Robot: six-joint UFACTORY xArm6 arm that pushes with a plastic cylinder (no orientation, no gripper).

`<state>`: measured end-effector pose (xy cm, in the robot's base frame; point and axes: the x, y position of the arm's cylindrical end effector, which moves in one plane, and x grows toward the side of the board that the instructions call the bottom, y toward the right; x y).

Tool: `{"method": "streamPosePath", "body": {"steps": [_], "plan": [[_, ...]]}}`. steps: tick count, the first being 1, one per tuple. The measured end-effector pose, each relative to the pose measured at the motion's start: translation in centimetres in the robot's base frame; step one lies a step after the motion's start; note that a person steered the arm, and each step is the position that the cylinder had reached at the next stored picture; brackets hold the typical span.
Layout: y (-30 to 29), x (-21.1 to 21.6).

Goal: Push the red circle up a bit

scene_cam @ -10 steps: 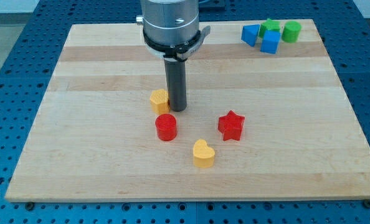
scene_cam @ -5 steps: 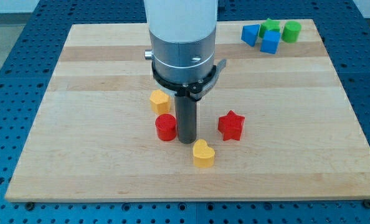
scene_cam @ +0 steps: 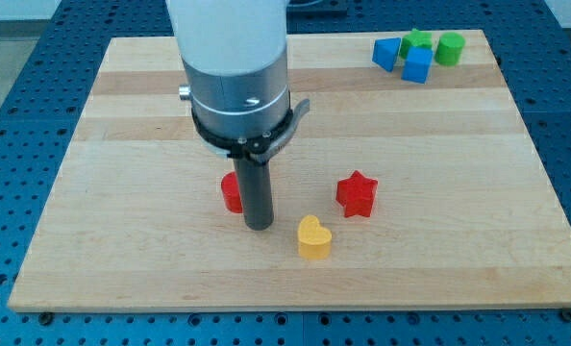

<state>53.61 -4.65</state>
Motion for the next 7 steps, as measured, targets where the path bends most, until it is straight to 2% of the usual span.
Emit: {"method": "streamPosePath", "body": {"steps": [3,7], "plan": [[-1.2,0.4],[-2.7,-2.4]]}}
